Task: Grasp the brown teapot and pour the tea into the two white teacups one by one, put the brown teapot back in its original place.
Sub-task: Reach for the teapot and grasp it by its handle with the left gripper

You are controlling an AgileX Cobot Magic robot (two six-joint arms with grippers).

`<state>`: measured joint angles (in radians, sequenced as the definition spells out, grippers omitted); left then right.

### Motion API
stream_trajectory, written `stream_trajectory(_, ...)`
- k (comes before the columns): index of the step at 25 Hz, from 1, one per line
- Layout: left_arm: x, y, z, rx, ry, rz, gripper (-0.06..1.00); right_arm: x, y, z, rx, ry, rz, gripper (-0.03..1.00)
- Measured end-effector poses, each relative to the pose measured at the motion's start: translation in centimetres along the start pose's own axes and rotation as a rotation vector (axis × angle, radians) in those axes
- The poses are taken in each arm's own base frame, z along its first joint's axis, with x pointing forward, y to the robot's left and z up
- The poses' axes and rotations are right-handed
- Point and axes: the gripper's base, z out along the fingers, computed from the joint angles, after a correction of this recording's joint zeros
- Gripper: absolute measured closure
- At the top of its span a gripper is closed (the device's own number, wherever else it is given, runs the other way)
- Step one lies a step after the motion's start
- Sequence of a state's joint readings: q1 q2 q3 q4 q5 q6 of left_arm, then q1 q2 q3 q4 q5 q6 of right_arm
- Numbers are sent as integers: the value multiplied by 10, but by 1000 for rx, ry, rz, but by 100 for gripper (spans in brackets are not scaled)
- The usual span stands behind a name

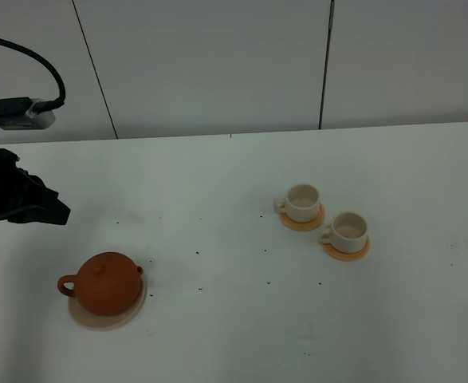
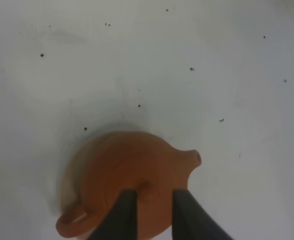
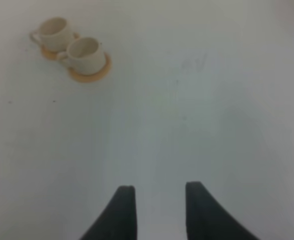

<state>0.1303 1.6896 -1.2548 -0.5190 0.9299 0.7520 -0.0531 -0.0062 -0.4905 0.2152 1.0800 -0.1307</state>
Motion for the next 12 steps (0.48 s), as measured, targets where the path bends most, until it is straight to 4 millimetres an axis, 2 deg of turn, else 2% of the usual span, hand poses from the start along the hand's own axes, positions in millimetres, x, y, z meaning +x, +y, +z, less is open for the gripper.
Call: stream_trajectory(12, 7, -6, 0, 63, 80, -95, 70, -1, 4, 0, -46, -6, 25, 73)
